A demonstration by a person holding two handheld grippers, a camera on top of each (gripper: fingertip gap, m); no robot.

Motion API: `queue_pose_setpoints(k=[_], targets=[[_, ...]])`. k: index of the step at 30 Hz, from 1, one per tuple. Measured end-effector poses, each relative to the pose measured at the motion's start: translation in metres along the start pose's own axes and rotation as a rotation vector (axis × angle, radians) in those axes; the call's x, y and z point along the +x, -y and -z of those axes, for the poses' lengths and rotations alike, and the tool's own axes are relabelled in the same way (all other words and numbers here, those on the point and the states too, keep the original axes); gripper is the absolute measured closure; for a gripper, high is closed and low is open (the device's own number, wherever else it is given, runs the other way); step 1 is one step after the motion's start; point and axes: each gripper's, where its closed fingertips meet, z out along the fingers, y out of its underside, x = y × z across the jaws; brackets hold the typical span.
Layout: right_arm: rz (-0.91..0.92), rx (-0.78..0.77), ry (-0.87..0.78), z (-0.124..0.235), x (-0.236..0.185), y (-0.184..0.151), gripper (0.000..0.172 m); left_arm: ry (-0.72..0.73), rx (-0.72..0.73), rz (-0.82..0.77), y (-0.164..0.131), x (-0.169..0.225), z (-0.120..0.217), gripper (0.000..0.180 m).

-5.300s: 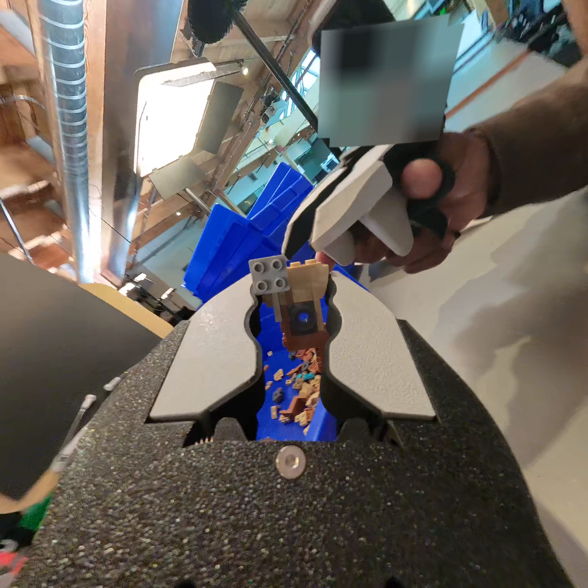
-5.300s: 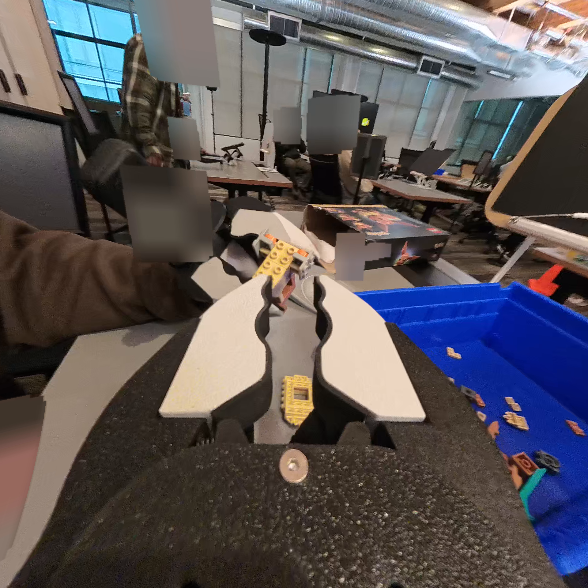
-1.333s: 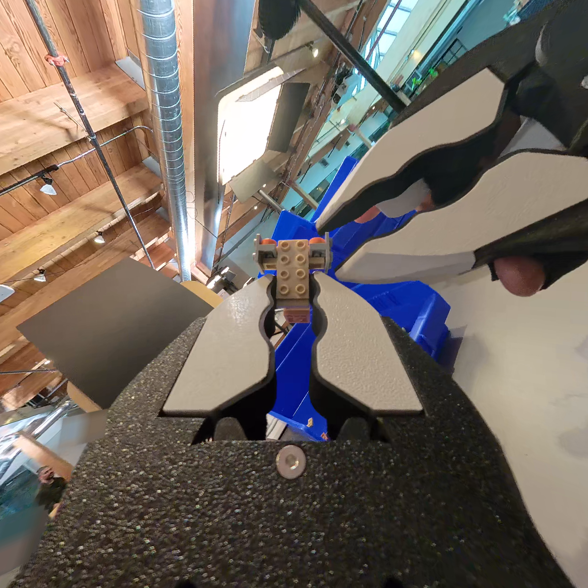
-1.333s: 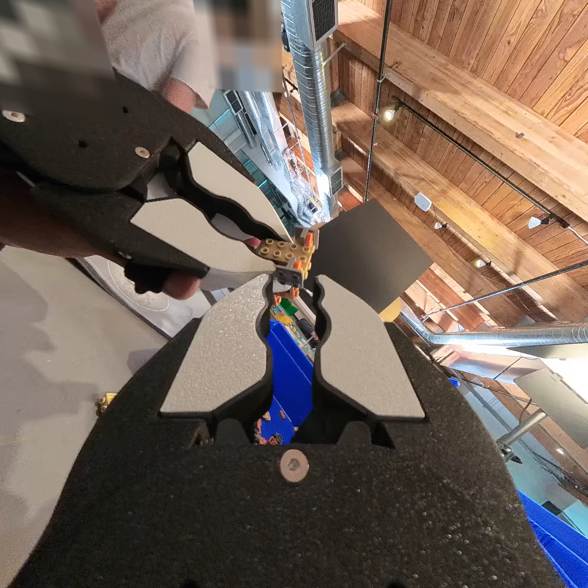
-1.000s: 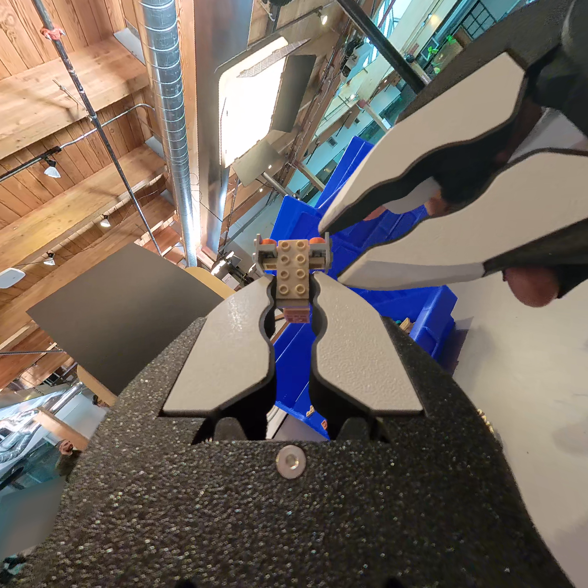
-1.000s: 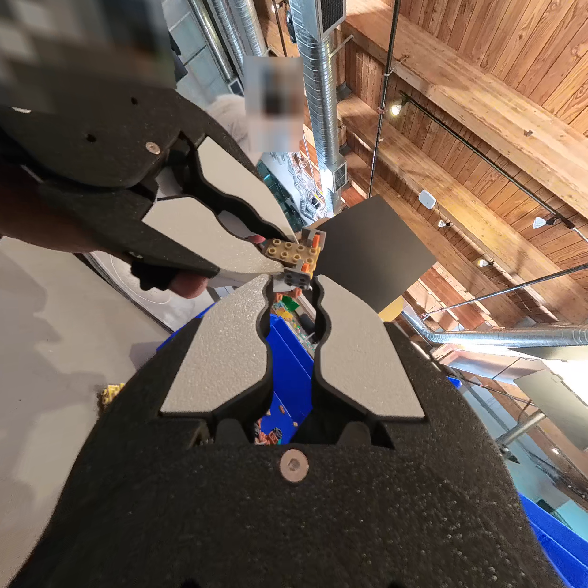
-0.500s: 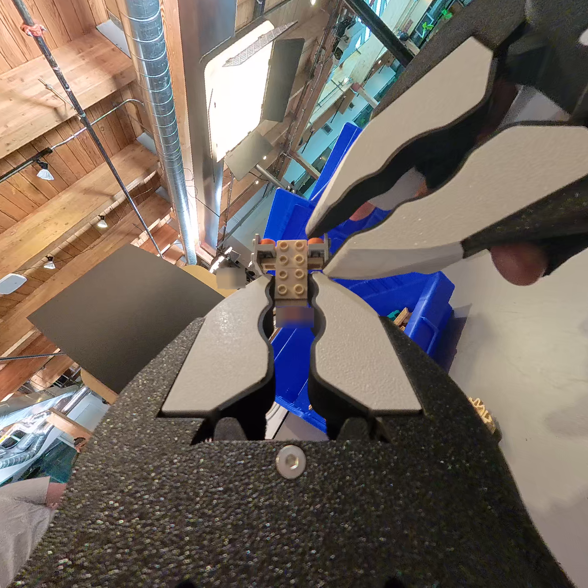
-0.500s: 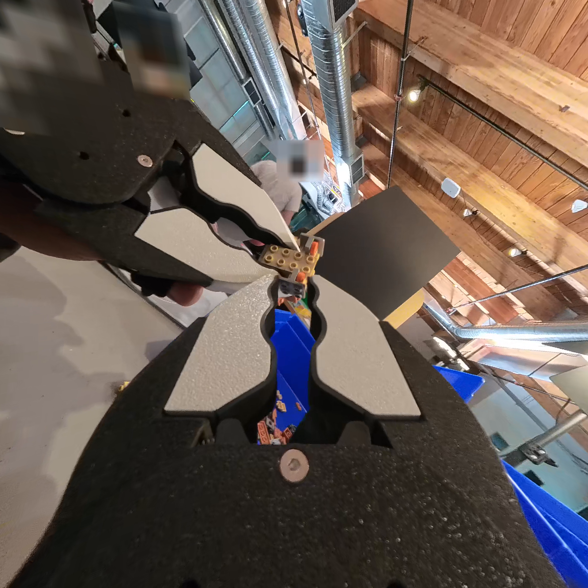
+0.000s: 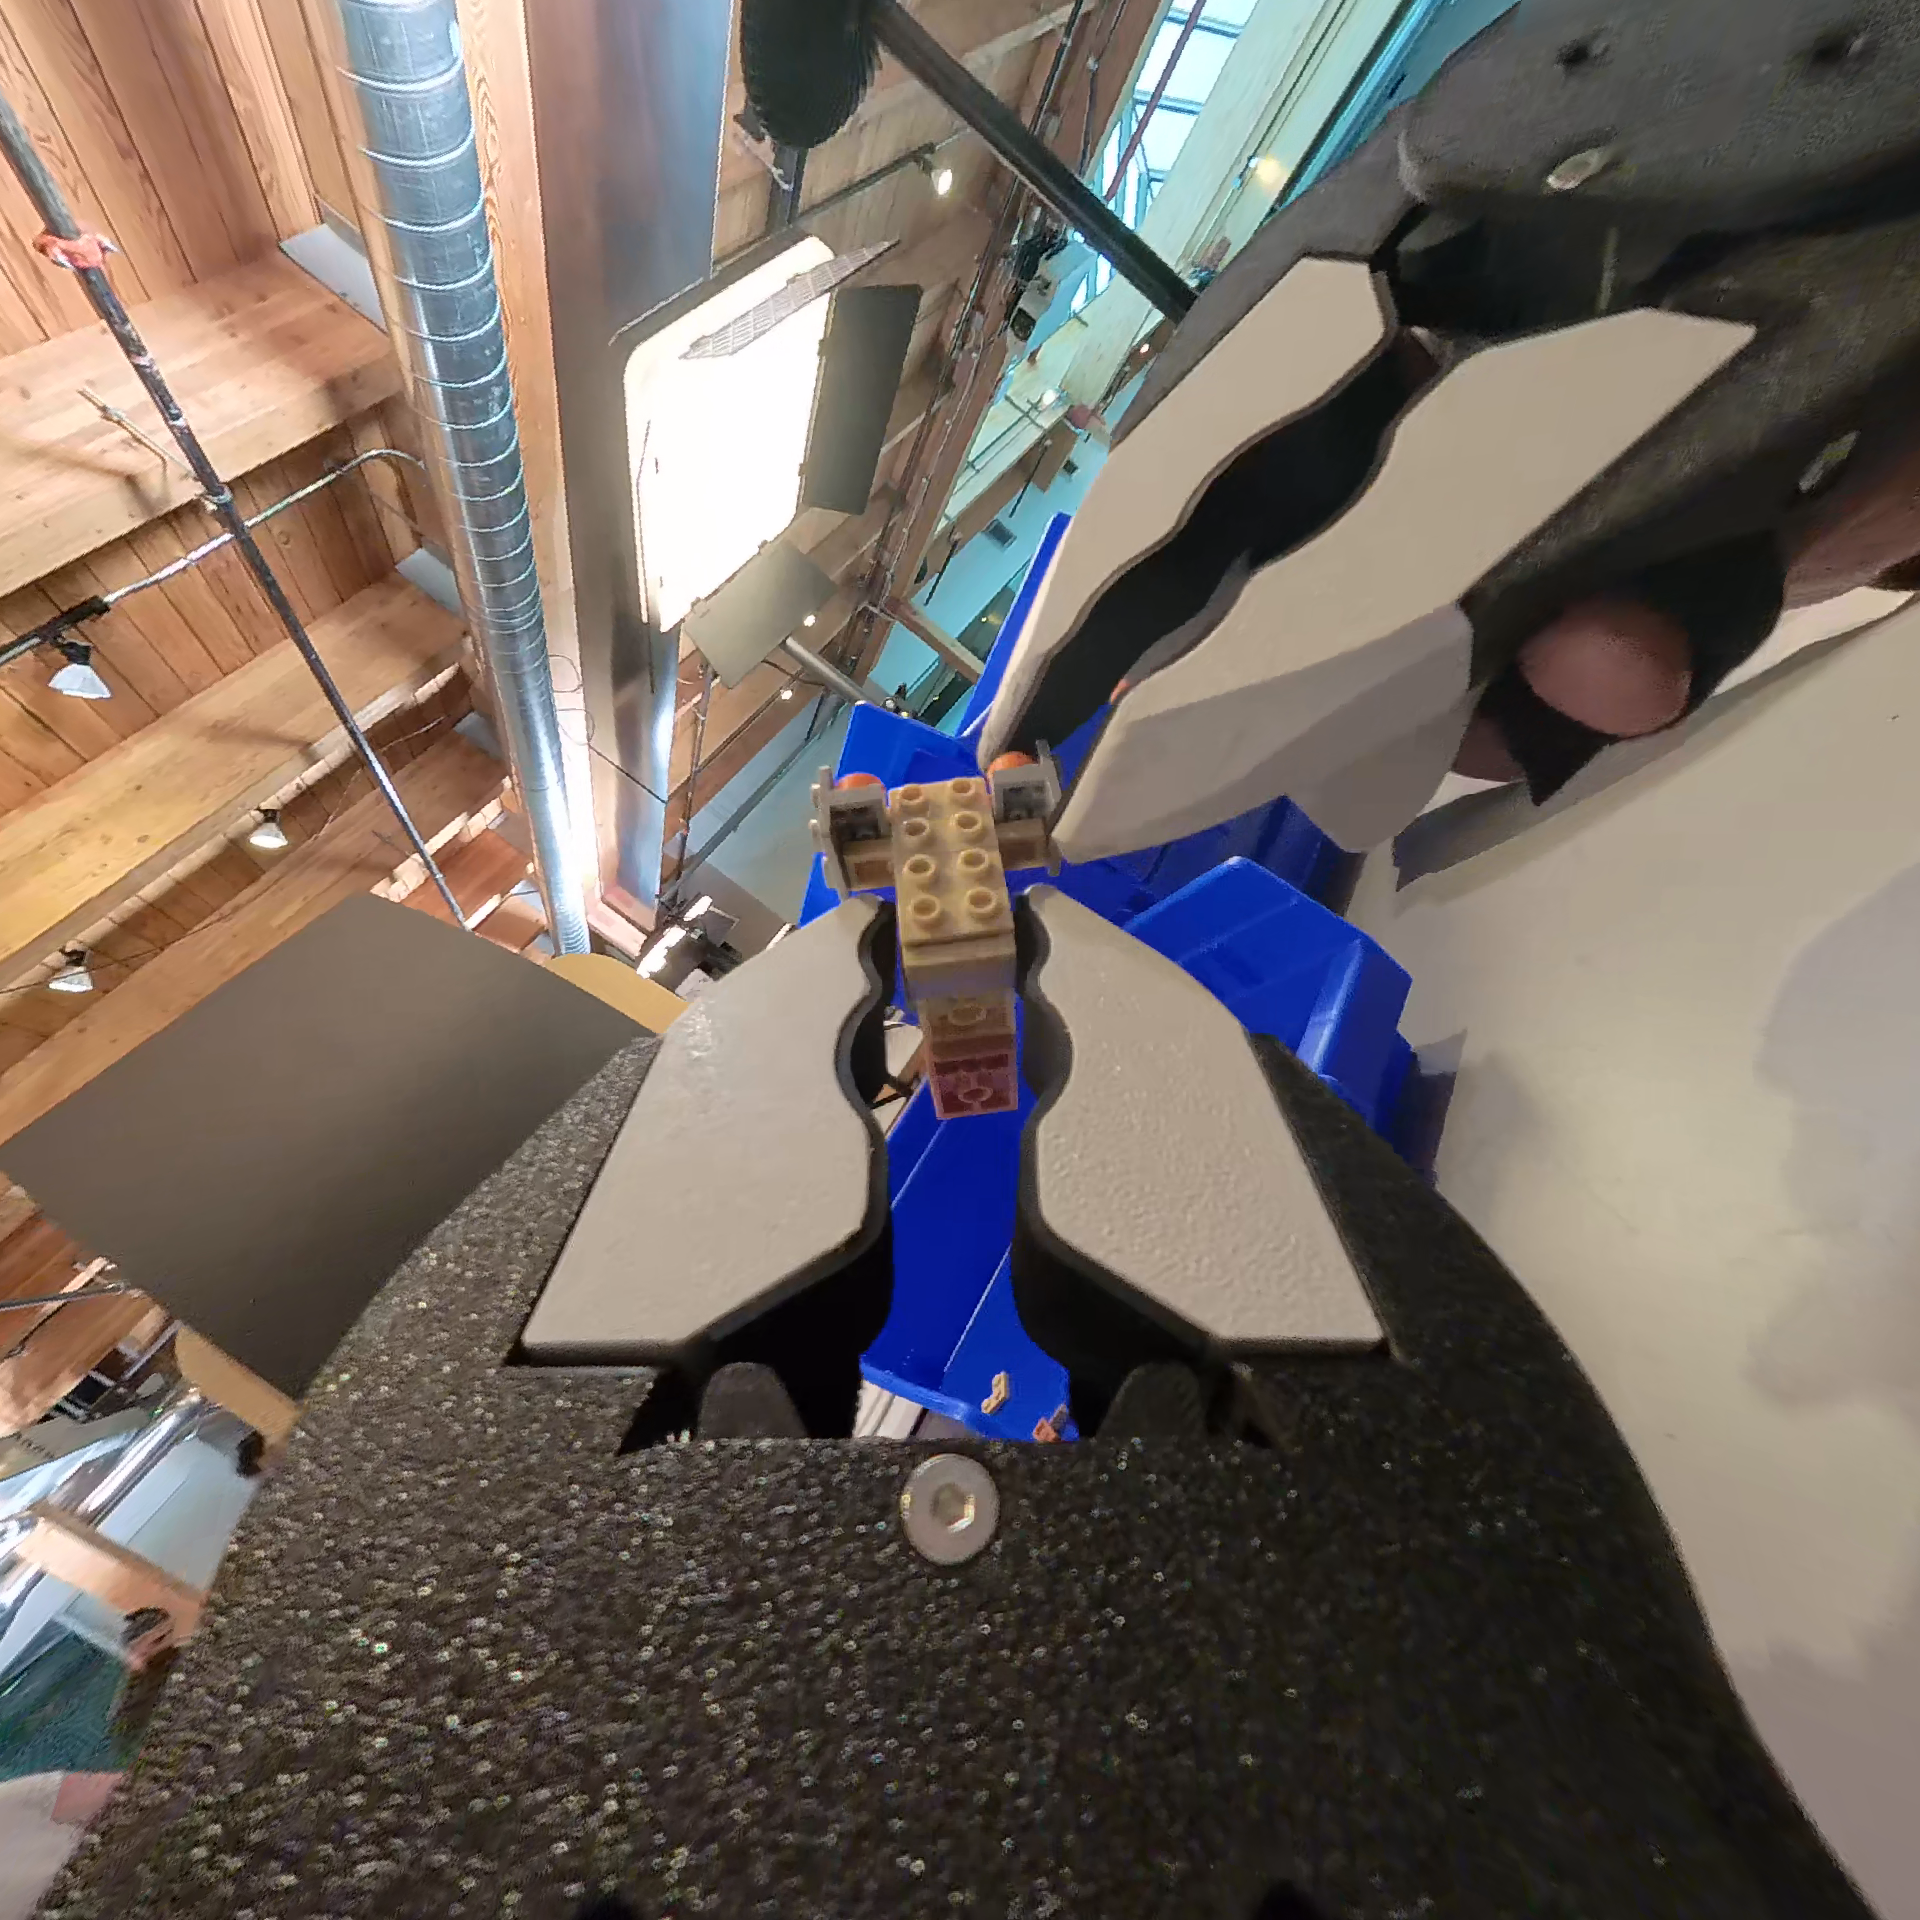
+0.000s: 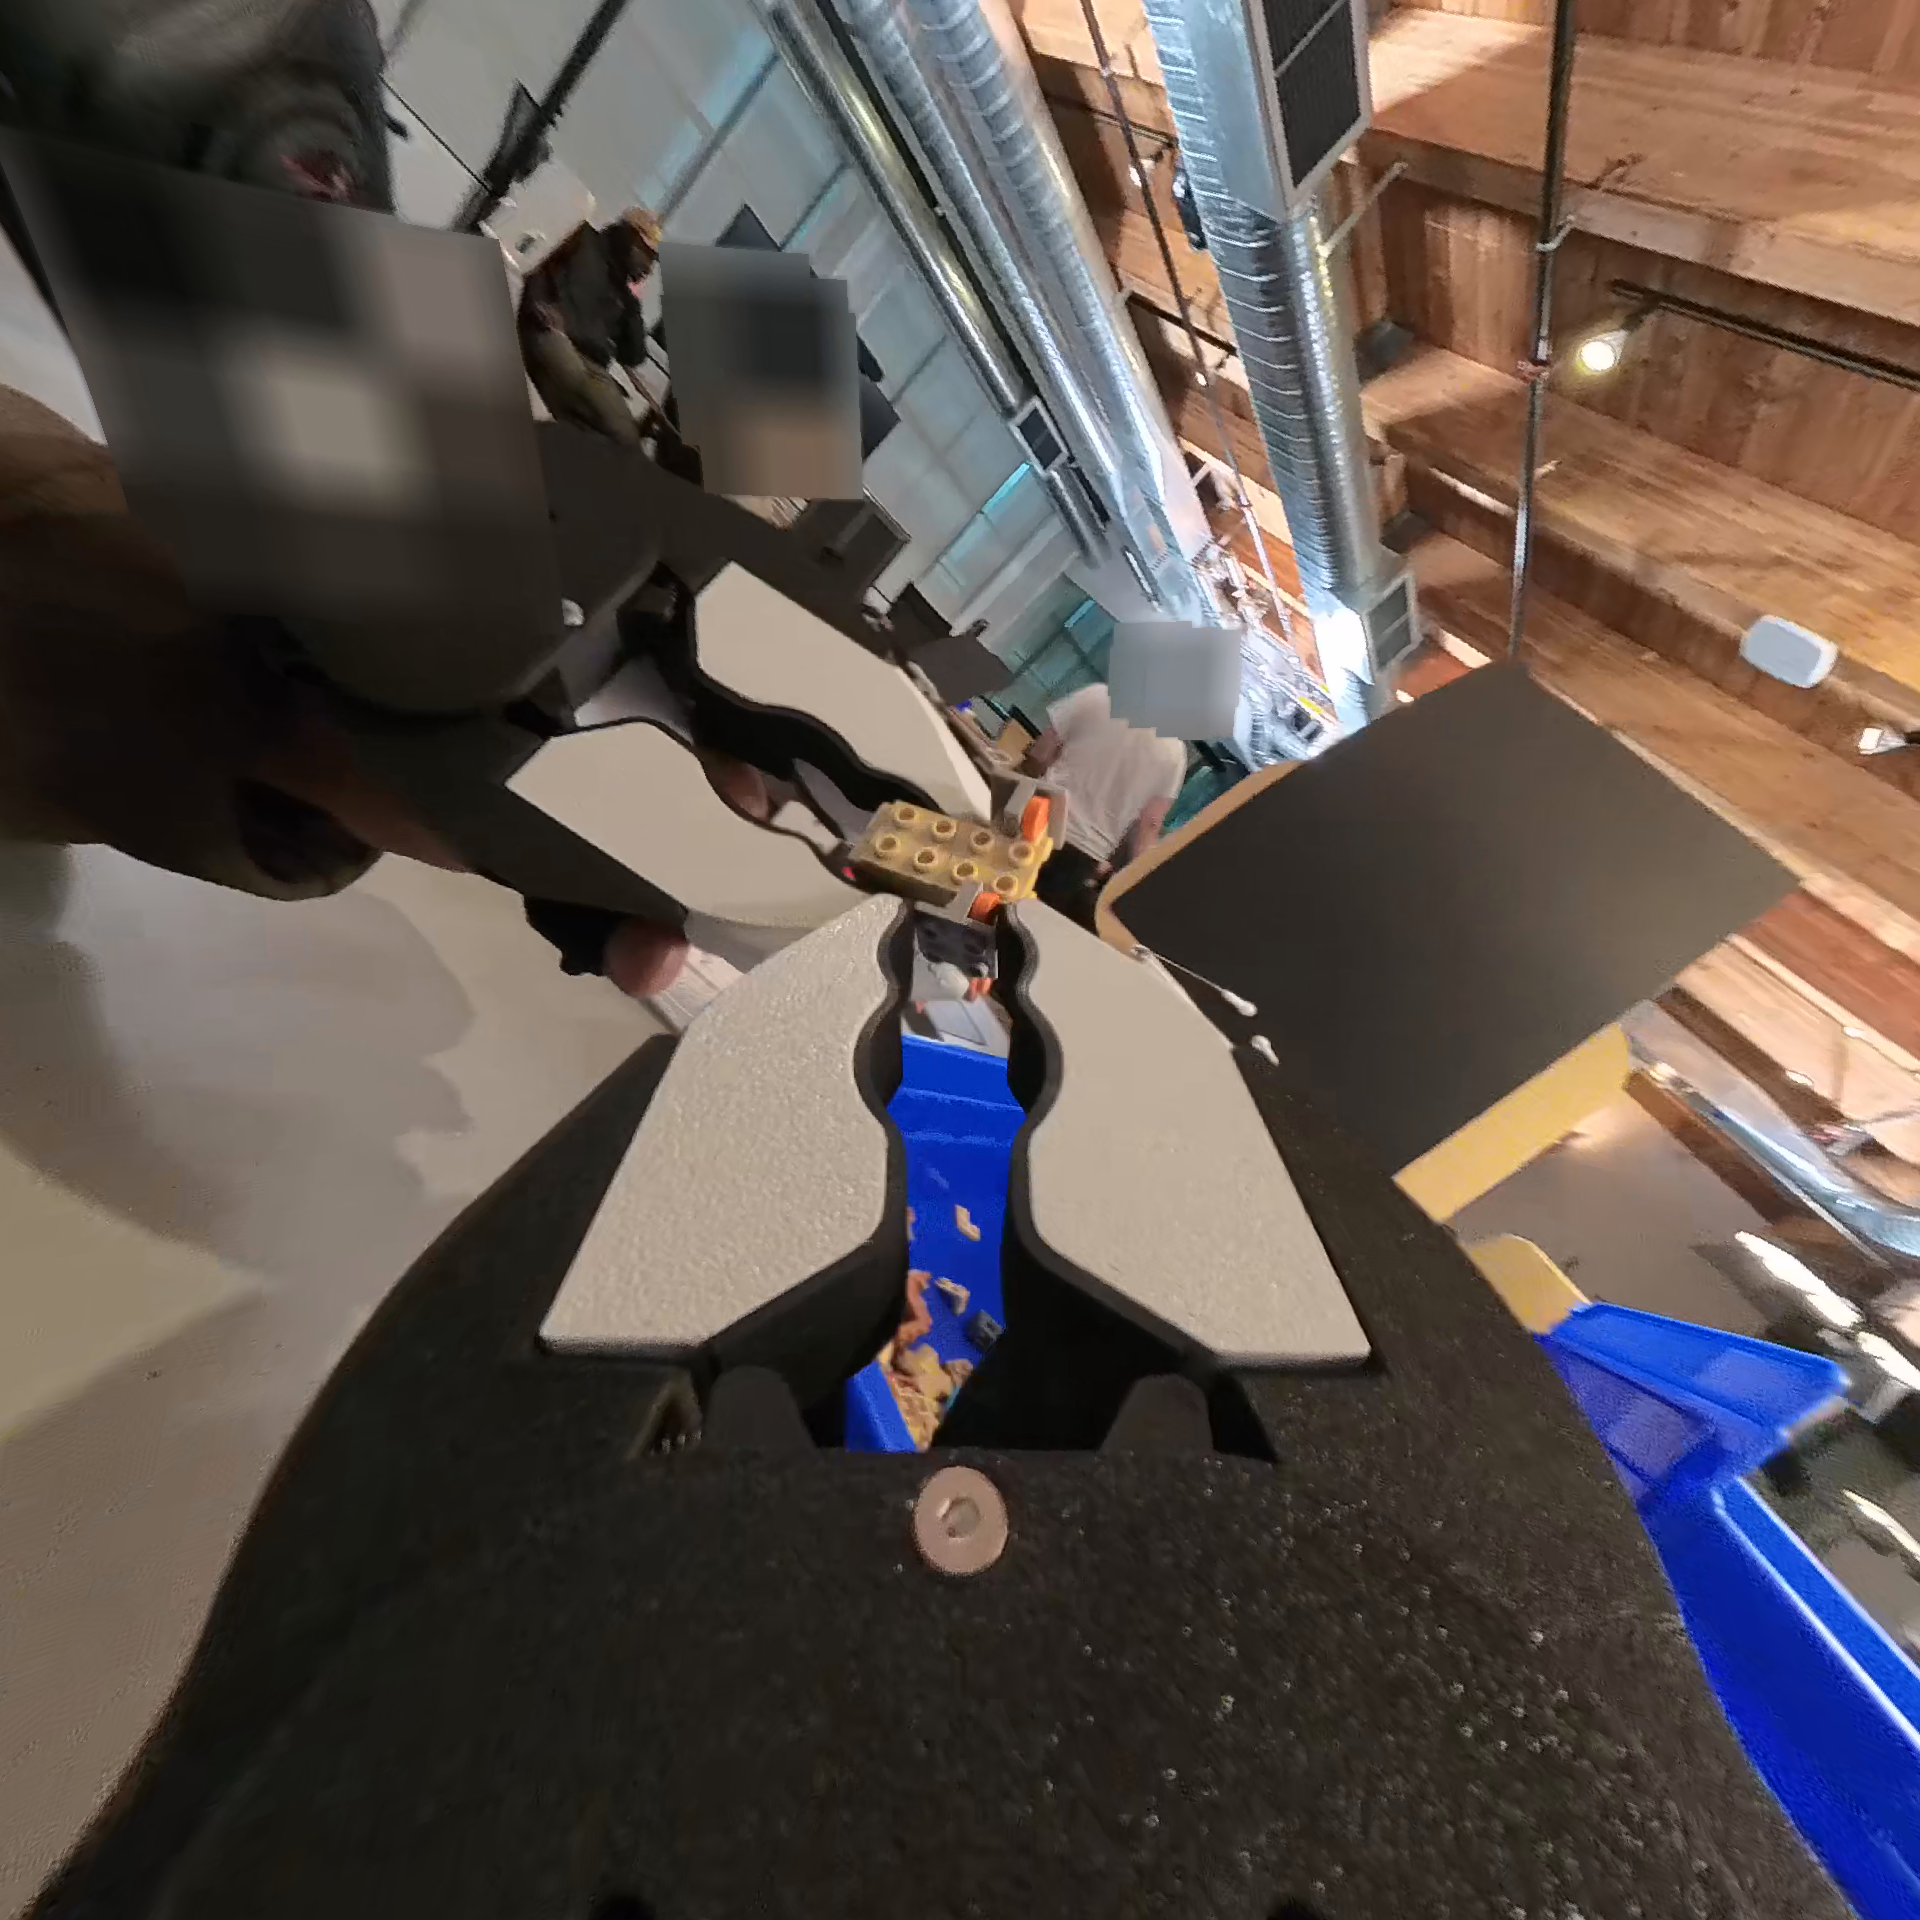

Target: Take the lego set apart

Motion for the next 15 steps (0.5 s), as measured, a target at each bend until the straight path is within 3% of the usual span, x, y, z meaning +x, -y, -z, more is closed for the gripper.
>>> queue_pose_setpoints(k=[6, 15], targets=[[-0.076, 0.034, 0.057, 0.002, -0.002, 0.004, 0.157, 0.001, 0.023, 0.012, 0.004, 0.0, 0.001, 0.16], [-0.135, -0.042, -0.1, -0.007, 0.009, -0.004, 0.153, 0.136, -0.066, 0.0, 0.0, -0.014, 0.001, 0.161]])
